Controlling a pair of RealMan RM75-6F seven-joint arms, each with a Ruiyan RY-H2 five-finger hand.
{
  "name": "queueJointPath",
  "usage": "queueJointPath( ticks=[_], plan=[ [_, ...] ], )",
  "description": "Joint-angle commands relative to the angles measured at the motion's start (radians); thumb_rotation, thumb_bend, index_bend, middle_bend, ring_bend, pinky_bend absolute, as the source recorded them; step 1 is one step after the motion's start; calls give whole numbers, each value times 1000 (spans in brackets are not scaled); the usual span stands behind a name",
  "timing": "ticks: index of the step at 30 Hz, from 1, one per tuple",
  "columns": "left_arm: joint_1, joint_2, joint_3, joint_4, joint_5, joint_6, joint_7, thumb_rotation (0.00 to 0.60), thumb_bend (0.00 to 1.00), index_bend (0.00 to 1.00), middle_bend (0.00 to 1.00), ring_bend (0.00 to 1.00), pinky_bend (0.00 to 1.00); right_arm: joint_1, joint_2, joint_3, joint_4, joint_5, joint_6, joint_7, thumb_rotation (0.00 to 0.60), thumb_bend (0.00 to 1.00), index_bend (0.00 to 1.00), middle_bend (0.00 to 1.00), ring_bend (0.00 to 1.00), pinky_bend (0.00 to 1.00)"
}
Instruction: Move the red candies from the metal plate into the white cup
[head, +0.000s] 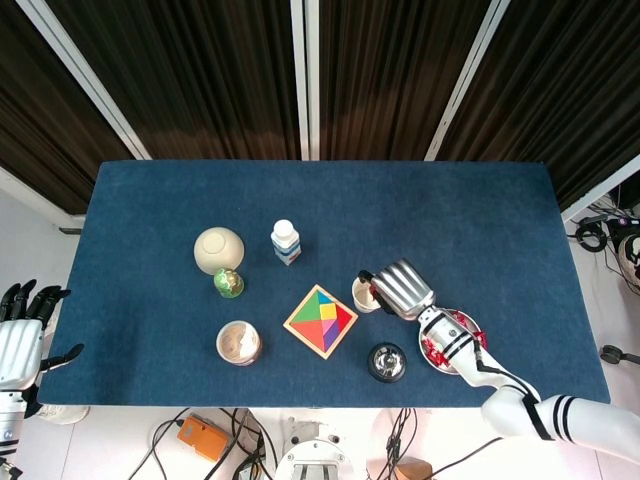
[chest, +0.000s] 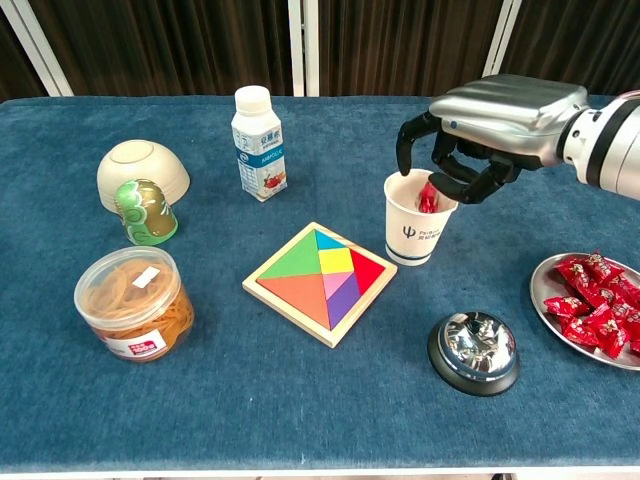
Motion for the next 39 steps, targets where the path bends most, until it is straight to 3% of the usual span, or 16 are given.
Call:
queueJointPath(
  ticks=[1,7,12,18,29,39],
  plan=[
    [0,-1,0,1,-1,-1,-2,600,20,210,174,12,0,-1,1,-5,-7,3,15,-4,600,591,346,864,998,1000],
    [-1,-4,-1,9,3,0,-8,600,19,210,174,12,0,-72,74,-47,-59,-106,162,67,600,515,291,864,995,1000],
    [-6,-8,-4,16,4,-4,-12,600,19,210,174,12,0,-172,182,-139,-76,-207,282,119,600,509,347,864,994,1000],
    [-12,-17,-4,16,13,-7,-10,600,19,210,174,12,0,-242,229,-252,-10,-235,266,122,600,493,398,864,994,1000],
    [-8,-18,0,7,20,2,-2,600,19,210,174,11,0,-254,174,-265,92,-168,170,135,600,485,403,864,994,1000],
    [1,-17,4,8,13,6,-3,600,19,210,174,10,0,-261,169,-274,92,-180,158,145,600,485,415,864,994,1000]
  ],
)
